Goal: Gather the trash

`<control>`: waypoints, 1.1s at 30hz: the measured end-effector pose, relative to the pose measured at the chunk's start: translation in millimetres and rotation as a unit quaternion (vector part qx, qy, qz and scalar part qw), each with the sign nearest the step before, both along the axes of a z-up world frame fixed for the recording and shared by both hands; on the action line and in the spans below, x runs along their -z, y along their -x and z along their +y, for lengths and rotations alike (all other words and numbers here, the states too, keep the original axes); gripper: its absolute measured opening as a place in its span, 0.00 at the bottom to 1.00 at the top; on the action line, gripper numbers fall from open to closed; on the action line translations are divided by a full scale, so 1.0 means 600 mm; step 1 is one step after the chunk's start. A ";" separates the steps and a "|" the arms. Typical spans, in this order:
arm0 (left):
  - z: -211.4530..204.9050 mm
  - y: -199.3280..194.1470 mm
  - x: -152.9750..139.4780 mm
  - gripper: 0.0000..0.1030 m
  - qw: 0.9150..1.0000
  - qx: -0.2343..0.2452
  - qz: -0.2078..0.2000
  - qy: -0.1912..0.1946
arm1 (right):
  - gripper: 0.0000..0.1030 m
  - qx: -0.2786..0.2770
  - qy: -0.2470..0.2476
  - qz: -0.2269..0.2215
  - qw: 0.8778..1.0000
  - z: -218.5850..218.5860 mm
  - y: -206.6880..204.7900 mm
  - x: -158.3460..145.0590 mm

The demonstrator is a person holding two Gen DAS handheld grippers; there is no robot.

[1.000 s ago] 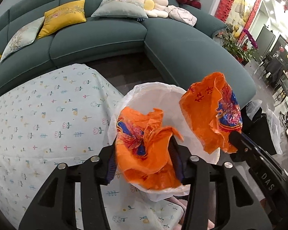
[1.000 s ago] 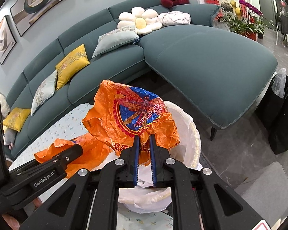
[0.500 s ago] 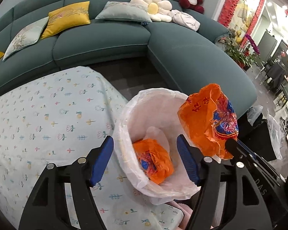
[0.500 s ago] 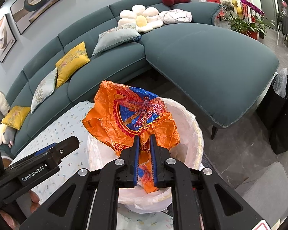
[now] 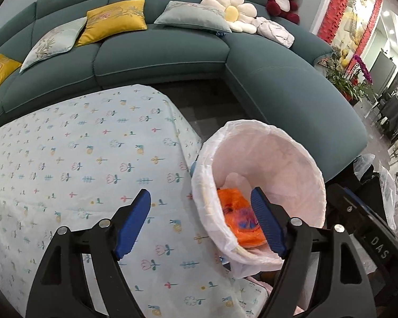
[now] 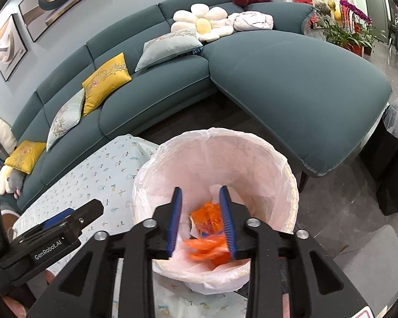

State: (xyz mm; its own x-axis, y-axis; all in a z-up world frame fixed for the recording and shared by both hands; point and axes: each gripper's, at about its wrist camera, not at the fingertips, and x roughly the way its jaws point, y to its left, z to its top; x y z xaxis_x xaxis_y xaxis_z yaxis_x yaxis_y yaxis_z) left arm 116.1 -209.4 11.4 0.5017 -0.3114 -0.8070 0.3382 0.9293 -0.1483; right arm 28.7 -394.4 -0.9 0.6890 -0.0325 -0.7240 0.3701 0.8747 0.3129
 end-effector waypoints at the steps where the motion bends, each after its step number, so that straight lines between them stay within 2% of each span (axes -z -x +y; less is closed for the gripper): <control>1: 0.004 0.001 0.000 0.73 1.000 -0.003 0.001 0.001 | 0.34 -0.004 -0.001 0.000 1.000 0.002 0.000 -0.002; 4: 0.016 0.004 -0.003 0.73 1.000 -0.009 -0.002 -0.001 | 0.37 -0.019 0.012 0.005 1.000 0.015 0.002 -0.010; 11: 0.037 0.019 -0.011 0.77 1.000 -0.015 -0.012 -0.007 | 0.71 -0.038 0.067 0.006 0.997 0.055 0.016 -0.030; 15: 0.043 0.033 -0.016 0.78 0.999 -0.016 -0.022 -0.020 | 0.80 -0.050 0.087 0.017 0.995 0.074 0.025 -0.035; 18: 0.049 0.042 -0.020 0.81 0.999 -0.013 -0.028 -0.025 | 0.81 -0.059 0.108 0.022 0.992 0.086 0.035 -0.043; 25: 0.058 0.069 -0.020 0.82 0.999 -0.012 -0.028 -0.033 | 0.84 -0.061 0.121 0.025 0.990 0.103 0.064 -0.051; 28: 0.061 0.078 -0.018 0.86 0.999 -0.014 -0.030 -0.036 | 0.93 -0.064 0.109 0.029 0.992 0.104 0.074 -0.046; 33: 0.059 0.087 -0.010 0.86 0.998 -0.010 -0.030 -0.047 | 0.93 -0.061 0.111 0.032 0.991 0.104 0.081 -0.039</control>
State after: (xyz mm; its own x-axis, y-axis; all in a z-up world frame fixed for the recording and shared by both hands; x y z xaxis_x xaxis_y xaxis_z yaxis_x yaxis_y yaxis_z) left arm 64.2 -173.9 17.6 0.5555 -0.2246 -0.8006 0.3250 0.9449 -0.0396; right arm -19.9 -332.3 22.5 0.6511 -0.1146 -0.7503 0.2701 0.9588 0.0880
